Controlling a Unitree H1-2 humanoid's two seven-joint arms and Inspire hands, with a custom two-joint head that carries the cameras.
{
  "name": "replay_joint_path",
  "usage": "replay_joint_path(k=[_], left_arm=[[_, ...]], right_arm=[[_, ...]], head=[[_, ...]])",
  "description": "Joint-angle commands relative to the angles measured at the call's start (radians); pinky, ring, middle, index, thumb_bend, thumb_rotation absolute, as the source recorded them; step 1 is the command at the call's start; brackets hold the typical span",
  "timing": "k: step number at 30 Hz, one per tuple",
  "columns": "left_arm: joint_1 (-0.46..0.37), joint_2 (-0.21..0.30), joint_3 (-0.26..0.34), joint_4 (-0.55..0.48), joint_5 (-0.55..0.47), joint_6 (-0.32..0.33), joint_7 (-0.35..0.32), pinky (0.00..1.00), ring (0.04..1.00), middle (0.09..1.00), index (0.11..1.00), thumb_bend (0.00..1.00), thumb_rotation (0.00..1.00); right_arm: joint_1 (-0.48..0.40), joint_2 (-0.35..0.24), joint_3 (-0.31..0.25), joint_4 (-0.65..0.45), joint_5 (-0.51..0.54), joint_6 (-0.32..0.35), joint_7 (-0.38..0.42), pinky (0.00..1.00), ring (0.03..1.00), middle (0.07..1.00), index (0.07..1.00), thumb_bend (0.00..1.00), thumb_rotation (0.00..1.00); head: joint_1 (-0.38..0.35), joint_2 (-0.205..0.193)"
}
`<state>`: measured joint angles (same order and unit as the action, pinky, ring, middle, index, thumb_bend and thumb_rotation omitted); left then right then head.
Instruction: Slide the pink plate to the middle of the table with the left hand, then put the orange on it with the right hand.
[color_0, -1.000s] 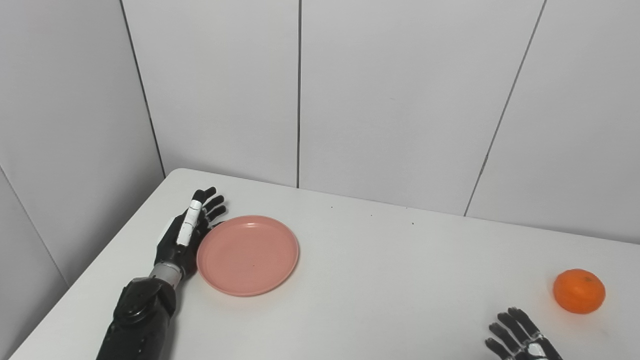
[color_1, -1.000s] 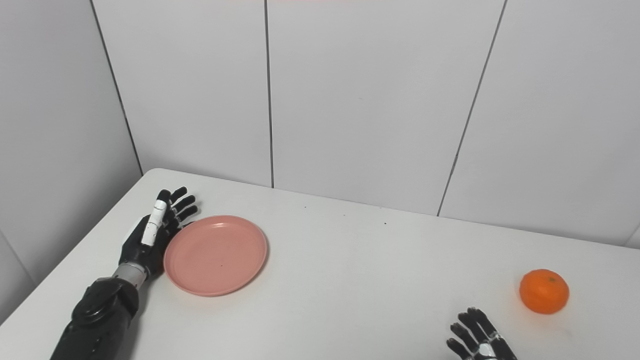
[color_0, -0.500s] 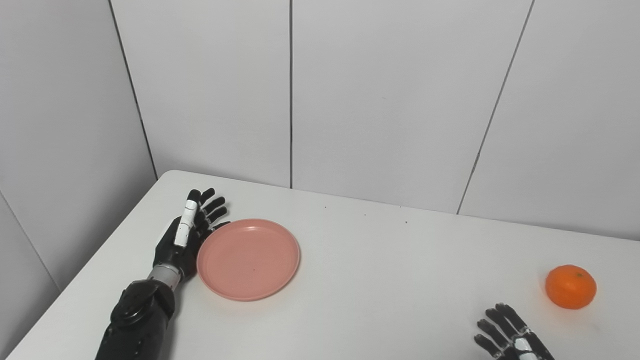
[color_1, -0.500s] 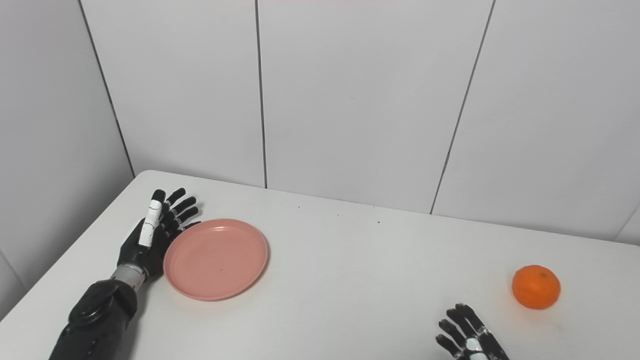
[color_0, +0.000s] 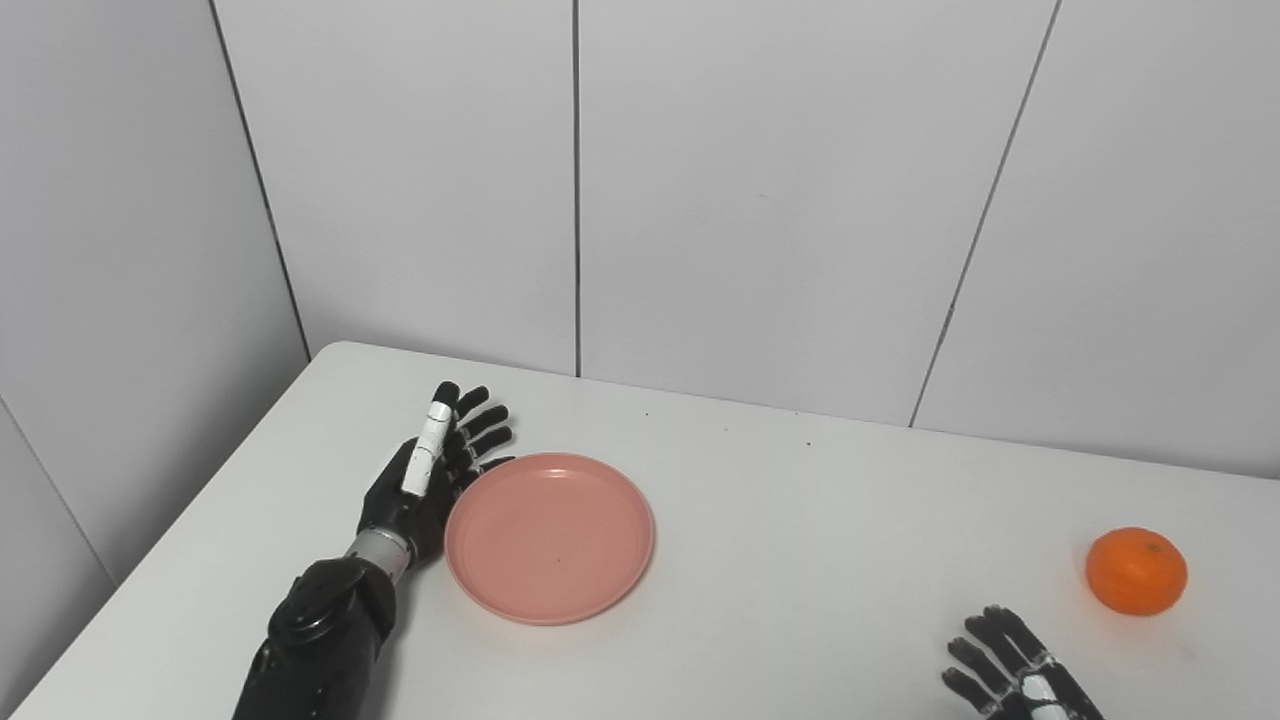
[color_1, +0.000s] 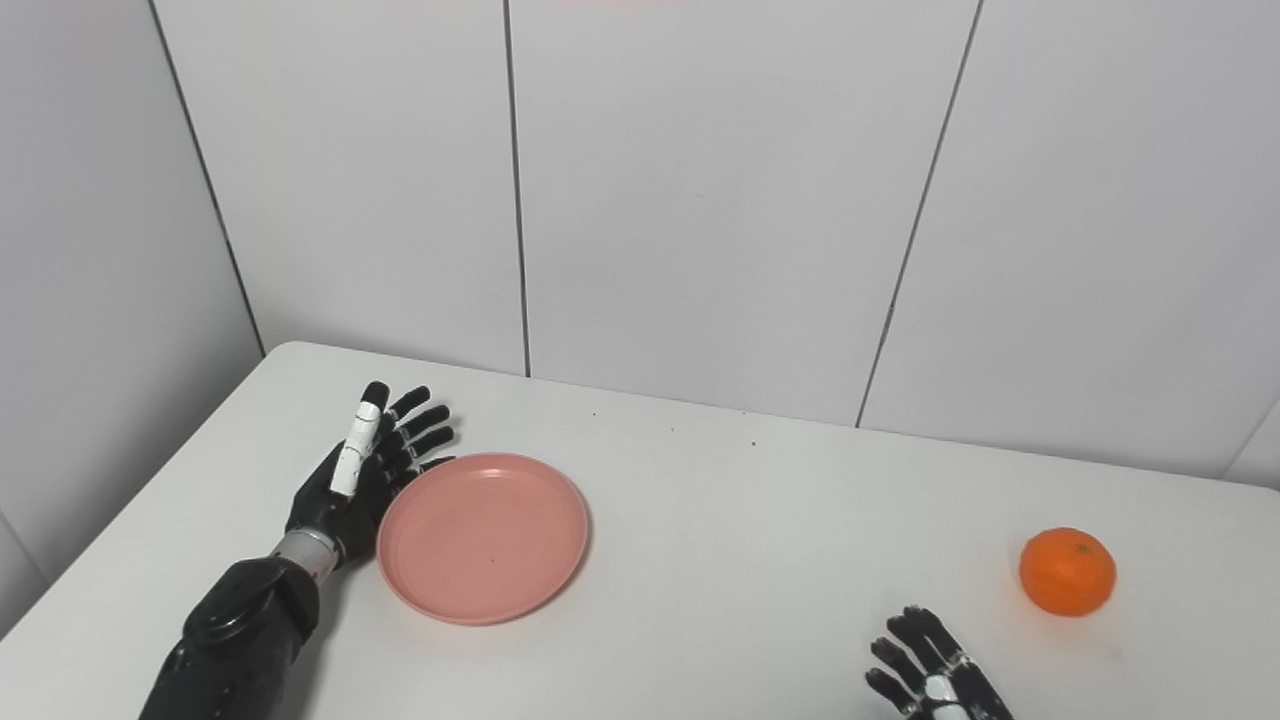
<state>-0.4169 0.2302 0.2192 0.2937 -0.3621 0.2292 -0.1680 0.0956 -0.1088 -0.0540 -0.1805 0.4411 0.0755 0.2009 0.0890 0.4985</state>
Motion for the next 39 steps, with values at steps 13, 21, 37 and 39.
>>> replay_joint_path(k=[13,21,37,39], left_arm=[[0.025,-0.078,-0.077,-0.168,0.117,0.051,0.099,0.75,0.894,0.892,0.881,0.84,0.83],[0.037,-0.141,-0.094,-0.197,0.21,0.01,0.189,0.75,0.903,0.897,0.895,0.83,0.85],[0.062,-0.224,-0.132,-0.173,0.272,-0.084,0.226,0.88,0.996,0.991,0.959,0.81,0.86],[0.06,-0.229,-0.132,-0.156,0.267,-0.094,0.224,0.89,0.997,0.985,0.956,0.8,0.85]], right_arm=[[0.006,0.007,0.008,-0.032,-0.002,0.031,-0.008,0.79,0.82,0.839,0.82,0.77,0.55],[0.007,0.009,0.013,-0.042,-0.001,0.039,-0.017,0.79,0.816,0.836,0.823,0.77,0.55],[0.008,0.019,0.019,-0.047,-0.019,0.045,-0.022,0.78,0.805,0.826,0.81,0.78,0.55],[0.007,0.021,0.02,-0.037,-0.022,0.038,-0.018,0.78,0.805,0.826,0.808,0.78,0.56]], head=[[-0.028,0.009],[-0.039,0.015],[-0.064,0.007],[-0.071,-0.005]])
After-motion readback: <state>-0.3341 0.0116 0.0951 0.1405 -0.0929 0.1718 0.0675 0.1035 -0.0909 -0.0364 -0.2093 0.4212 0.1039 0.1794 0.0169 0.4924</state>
